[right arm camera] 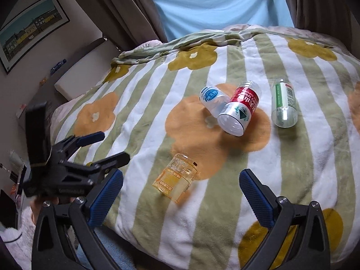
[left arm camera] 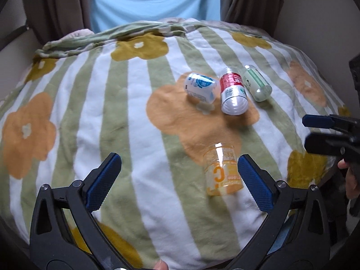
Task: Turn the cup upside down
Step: 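Bring the right tool to the standing cup and close on its sides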
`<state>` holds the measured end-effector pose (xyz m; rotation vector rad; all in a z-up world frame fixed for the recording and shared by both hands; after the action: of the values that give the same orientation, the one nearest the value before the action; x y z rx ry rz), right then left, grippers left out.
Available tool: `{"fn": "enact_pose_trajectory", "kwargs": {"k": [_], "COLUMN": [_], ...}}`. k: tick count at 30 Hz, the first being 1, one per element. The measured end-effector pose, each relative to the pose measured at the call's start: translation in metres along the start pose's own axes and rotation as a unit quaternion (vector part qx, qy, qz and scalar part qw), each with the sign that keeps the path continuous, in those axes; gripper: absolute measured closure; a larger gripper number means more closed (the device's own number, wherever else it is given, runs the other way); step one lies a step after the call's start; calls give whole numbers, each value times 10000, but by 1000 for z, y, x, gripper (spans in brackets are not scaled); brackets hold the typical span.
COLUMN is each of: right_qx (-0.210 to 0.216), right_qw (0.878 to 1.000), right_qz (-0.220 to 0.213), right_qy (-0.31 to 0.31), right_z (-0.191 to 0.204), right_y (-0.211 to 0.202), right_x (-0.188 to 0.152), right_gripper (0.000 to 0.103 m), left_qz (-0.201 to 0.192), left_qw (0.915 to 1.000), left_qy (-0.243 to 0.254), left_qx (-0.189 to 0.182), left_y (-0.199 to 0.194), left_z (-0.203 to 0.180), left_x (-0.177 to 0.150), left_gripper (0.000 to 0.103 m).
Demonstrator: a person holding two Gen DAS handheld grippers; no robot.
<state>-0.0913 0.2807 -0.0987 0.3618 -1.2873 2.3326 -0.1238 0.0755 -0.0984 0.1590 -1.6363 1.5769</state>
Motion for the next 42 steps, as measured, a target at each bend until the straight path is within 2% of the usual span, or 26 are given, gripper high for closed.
{"fn": "enact_pose_trajectory", "kwargs": {"k": [2, 4, 8, 10, 14, 16, 19, 24, 28, 31, 33, 35, 37, 39, 41, 42], "right_qx": [177, 290, -229, -283, -402, -451, -579, -706, -658, -681, -644, -529, -488, -406, -407, -491], "right_qw": [9980, 9884, 9753, 9661, 9527, 9479, 9404, 9370, 9366, 9391, 9416, 9532, 9776, 9947, 9990, 9961], "right_qz": [448, 1081, 1718, 1952, 2195, 2316, 2489, 2547, 2581, 2575, 2499, 2199, 1540, 709, -127, -527], "right_qy": [419, 1022, 1371, 1664, 2065, 2142, 2245, 2282, 2276, 2173, 2164, 2009, 1346, 622, -124, -519], "right_z": [-4, -13, -17, -22, -29, -30, -32, -35, -35, -33, -31, -23, -2, 20, 36, 42], "right_y": [20, 50, 92, 109, 132, 142, 154, 163, 165, 165, 160, 147, 125, 104, 90, 88], "right_x": [9, 13, 10, 9, 11, 12, 9, 8, 8, 9, 12, 19, 28, 26, 11, -2], "right_gripper": [0, 0, 0, 0, 1, 9, 14, 27, 45, 45, 46, 46, 46, 46, 46, 46], "left_qz": [-55, -147, -232, -233, -152, -109, -48, 10, 31, 26, 31, 19, 8, -15, -23, -15], "left_qw": [9999, 9995, 9988, 9985, 9983, 9984, 9982, 9974, 9968, 9962, 9960, 9959, 9953, 9945, 9936, 9933], "left_qy": [-131, -269, -438, -491, -543, -537, -554, -657, -726, -788, -807, -832, -891, -975, -1046, -1067], "left_qx": [81, -1, -20, -67, -143, -159, -201, -307, -334, -373, -376, -363, -367, -390, -424, -438], "left_y": [-5, -8, -13, -12, -6, -3, 1, 7, 9, 9, 9, 9, 9, 11, 13, 14], "left_z": [6, 10, 16, 19, 25, 26, 28, 34, 38, 40, 41, 42, 45, 48, 51, 51], "left_x": [-12, -25, -46, -54, -69, -75, -80, -88, -91, -93, -94, -95, -96, -98, -99, -99], "left_gripper": [0, 0, 0, 0, 0, 0, 0, 0, 0, 0, 0, 0, 0, 0, 0, 0]}}
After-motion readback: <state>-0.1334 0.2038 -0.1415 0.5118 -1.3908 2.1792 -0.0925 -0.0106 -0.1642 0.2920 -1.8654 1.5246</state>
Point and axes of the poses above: each gripper's, at about its wrist camera, not at the fingertips, and y roughly the way its jaws point, z to its left, x to its top, the point moved 1 cm from there along y, roughly the way its jaws point, and after that the axes turned 14 degrees about y, right-handed, at the moved point
